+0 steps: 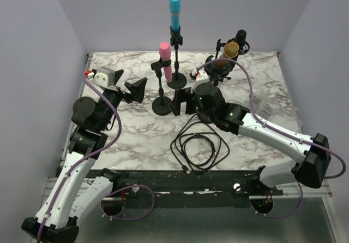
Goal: Remove the microphone from the stand
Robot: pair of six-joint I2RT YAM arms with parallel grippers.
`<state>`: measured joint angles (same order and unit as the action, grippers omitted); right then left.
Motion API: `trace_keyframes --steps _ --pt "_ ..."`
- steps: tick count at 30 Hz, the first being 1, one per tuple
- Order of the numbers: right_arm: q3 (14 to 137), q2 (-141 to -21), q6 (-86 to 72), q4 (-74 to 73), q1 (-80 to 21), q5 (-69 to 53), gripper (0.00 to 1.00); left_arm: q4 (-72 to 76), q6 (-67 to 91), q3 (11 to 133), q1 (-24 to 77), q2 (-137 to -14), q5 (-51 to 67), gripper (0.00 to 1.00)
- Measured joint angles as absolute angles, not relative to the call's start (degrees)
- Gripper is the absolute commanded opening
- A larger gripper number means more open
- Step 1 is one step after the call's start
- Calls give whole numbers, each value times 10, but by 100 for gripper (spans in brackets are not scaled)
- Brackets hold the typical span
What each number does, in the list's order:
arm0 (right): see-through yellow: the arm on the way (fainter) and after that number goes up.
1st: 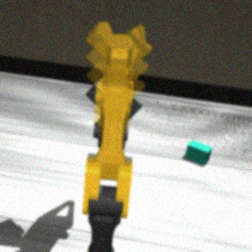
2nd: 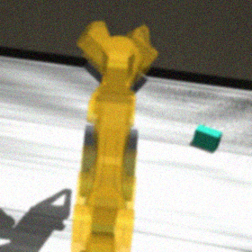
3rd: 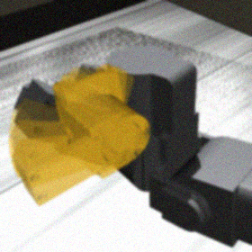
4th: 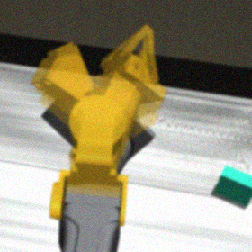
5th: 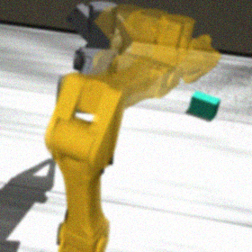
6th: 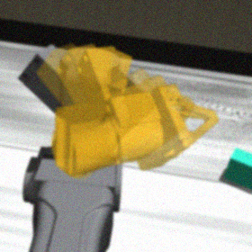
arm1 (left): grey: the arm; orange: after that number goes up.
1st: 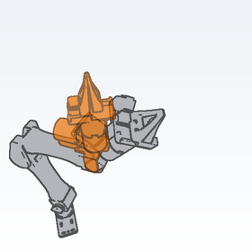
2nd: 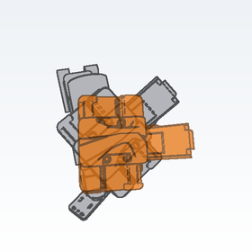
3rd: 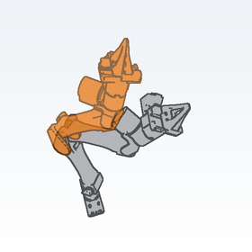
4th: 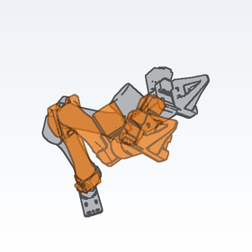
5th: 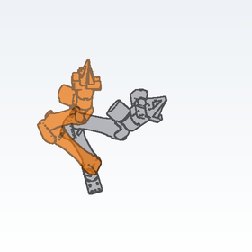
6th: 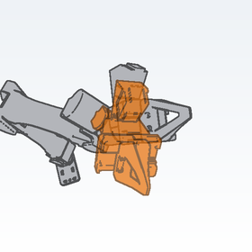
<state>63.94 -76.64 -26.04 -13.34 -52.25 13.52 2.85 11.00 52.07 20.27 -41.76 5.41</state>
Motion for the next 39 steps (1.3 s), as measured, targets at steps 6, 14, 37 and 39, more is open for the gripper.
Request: trace_keyframes --steps 6,14,37,39 --pt "783 -837 -220 -108 -526 191 91 29 110 521 203 -420 51 98" --pt "965 -936 -124 -100 -525 258 93 29 110 521 203 -421 50 98" --pt "1169 -1131 -18 -121 -505 333 4 22 143 533 191 -491 85 99" --pt "1171 -1131 -19 -125 -504 328 1 22 147 534 185 -497 99 99"
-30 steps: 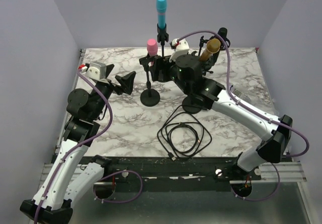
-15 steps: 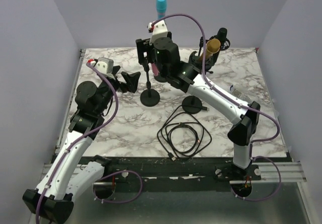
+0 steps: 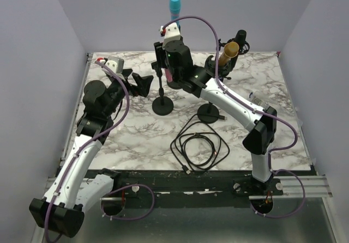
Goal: Remove the microphone from the stand
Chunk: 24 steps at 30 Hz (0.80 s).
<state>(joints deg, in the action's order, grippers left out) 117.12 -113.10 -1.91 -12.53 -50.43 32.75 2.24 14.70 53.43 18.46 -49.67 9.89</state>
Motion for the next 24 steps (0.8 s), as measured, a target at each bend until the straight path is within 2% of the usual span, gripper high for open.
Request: trace_keyframes --steps 5,11,17,19,22,24 --pt "1172 -1129 -22 -132 -504 309 1 26 171 582 133 -588 195 99" --pt "1180 -1127 -41 -154 -501 280 1 20 176 623 121 -681 260 97" --pt "1199 -1126 -66 -187 -498 246 1 10 157 625 126 -704 273 86" --pt "1204 -1126 -75 -195 -499 234 1 6 152 630 129 -707 273 80" --pt "1209 -1126 -82 -203 -499 222 1 5 141 638 138 -711 273 67" --pt "1212 -1126 -85 -207 -499 217 1 5 133 641 142 -712 273 50"
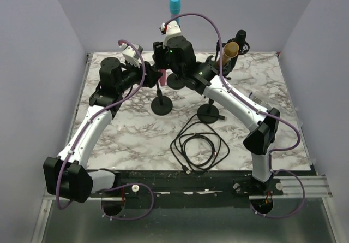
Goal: Remove the microphone from the stand
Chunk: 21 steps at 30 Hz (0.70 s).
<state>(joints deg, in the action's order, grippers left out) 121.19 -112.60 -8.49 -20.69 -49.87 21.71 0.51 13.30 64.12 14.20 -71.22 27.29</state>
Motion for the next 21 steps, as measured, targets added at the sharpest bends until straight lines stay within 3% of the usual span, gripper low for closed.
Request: trace_keyframes --steps 2,3,4,14,20,21 --pt "1214 -1126 -88 -210 -499 215 1 4 129 644 145 -714 272 29" --pt "1214 -1126 -90 -212 -498 214 1 -2 123 647 147 -717 266 8" --pt "1214 -1125 -90 -213 -498 214 1 -8 121 653 146 -722 263 0" --pt "1245 -1125 -77 -244 -498 236 1 -55 98 693 150 -742 251 0" --pt "1349 -1141 -15 -260 -499 289 1 -69 96 700 151 -742 248 0" --pt "1375 -1145 -4 -262 -499 296 1 -71 97 701 151 -742 246 15"
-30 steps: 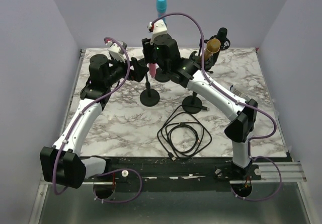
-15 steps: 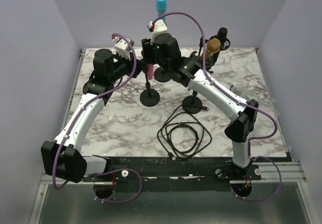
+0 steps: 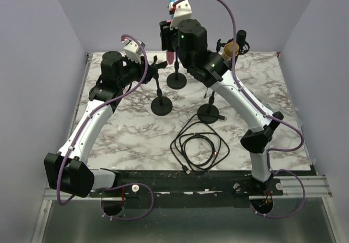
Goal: Remove the microphone from the stand
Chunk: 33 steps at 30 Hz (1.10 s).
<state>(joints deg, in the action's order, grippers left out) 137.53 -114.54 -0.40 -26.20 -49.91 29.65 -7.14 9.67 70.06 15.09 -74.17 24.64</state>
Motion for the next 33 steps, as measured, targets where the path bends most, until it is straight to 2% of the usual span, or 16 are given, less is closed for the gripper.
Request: trace_keyframes --steps 2,3,5,6,14,22,28,33 --pt "1402 -1146 8 -262 -499 303 1 -80 97 707 151 -743 242 51" --pt "1408 -1142 12 -261 -499 304 1 -85 97 709 151 -744 241 59" --pt "1404 -1127 15 -260 -499 305 1 -96 101 717 151 -747 238 90" --pt "1398 -1118 15 -261 -499 304 1 -99 102 719 151 -748 237 98" --pt "1258 -985 -37 -287 -499 273 1 -113 118 717 151 -739 247 99" --pt "1024 -830 -124 -297 -499 186 1 -86 121 678 145 -644 270 99" --pt "888 -810 -198 -275 -499 87 1 -44 136 653 143 -578 322 99" --pt "843 -810 -246 -253 -499 45 1 -41 161 646 152 -552 331 98"
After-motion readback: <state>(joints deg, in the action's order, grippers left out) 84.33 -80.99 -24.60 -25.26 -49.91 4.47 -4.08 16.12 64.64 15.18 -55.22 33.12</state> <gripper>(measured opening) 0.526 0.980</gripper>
